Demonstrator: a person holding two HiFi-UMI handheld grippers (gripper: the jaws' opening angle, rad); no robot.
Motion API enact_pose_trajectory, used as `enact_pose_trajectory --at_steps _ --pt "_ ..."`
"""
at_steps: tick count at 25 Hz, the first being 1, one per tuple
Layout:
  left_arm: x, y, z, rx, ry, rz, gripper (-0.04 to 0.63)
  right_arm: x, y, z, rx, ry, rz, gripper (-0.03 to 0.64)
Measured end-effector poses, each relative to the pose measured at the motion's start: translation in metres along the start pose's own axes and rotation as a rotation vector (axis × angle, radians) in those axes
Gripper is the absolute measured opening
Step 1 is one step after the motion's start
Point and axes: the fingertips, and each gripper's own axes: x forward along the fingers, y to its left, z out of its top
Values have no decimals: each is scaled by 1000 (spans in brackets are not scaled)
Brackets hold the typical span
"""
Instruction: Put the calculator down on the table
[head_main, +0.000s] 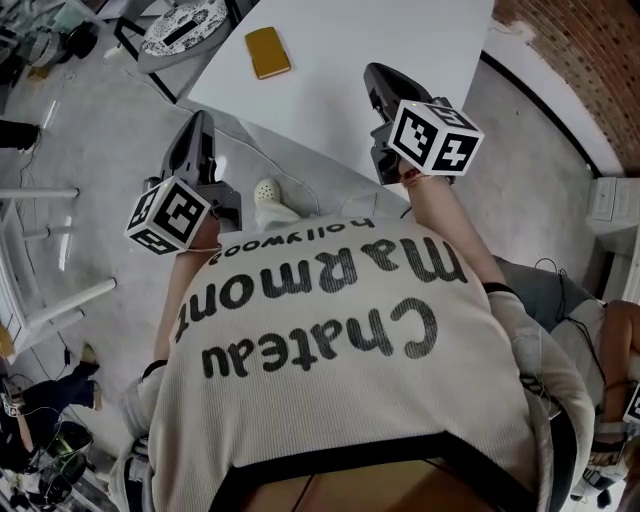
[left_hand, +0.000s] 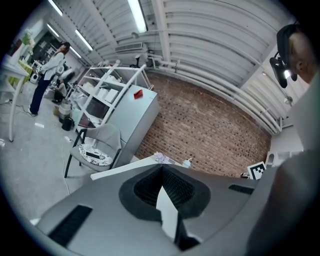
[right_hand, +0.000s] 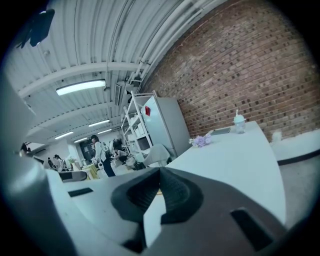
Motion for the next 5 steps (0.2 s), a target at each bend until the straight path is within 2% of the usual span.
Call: enact_pose_trajectory --at_steps 5 --pt "-5 0 0 -2 1 6 2 -2 4 -1 -3 5 6 3"
